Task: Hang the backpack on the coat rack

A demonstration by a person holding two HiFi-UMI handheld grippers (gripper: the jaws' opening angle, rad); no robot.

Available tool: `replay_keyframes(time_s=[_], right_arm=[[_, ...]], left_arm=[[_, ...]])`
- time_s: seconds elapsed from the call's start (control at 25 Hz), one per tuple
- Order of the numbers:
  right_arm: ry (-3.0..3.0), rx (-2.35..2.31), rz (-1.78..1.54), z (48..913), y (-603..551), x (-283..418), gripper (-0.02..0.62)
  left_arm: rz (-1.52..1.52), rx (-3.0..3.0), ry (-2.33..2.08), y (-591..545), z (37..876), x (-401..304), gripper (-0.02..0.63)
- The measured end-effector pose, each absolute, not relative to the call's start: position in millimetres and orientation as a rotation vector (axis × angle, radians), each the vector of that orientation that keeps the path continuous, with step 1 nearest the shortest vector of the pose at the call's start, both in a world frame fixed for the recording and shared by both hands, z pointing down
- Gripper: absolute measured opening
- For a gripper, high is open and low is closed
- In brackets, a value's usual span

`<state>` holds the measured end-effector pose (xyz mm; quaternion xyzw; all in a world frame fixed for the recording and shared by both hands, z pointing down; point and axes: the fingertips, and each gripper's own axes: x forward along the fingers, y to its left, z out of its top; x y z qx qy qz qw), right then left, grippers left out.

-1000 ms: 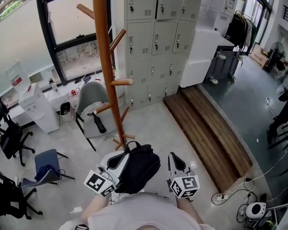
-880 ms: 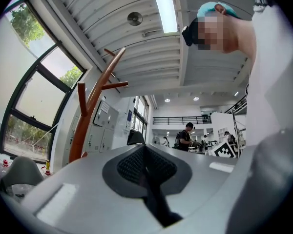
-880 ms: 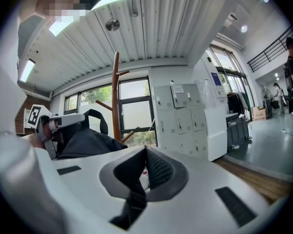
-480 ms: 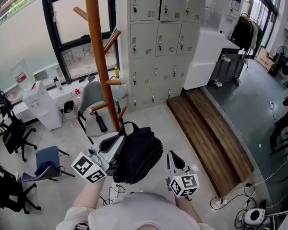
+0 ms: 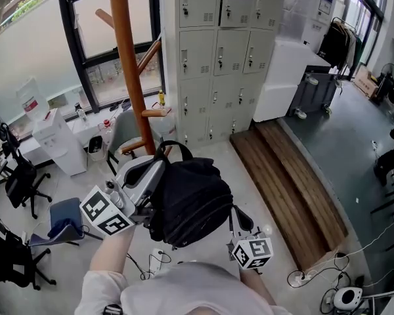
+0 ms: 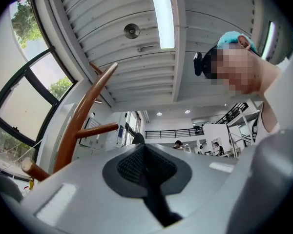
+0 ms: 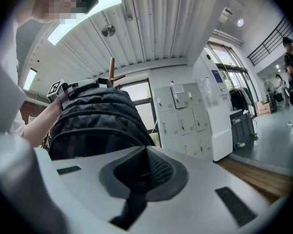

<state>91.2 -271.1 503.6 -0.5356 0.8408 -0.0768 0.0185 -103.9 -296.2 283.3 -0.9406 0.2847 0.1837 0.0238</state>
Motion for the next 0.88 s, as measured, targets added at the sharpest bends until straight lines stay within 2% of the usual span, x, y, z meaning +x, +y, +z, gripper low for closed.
replay_keyframes(time_s=[0.88], right_arm=[[2.599, -1.674, -0.277, 509.8, -282.1, 95.8, 0.008]], left_arm=[[0.615, -2.880, 0.933, -353.7, 224.0, -120.9, 0.012]])
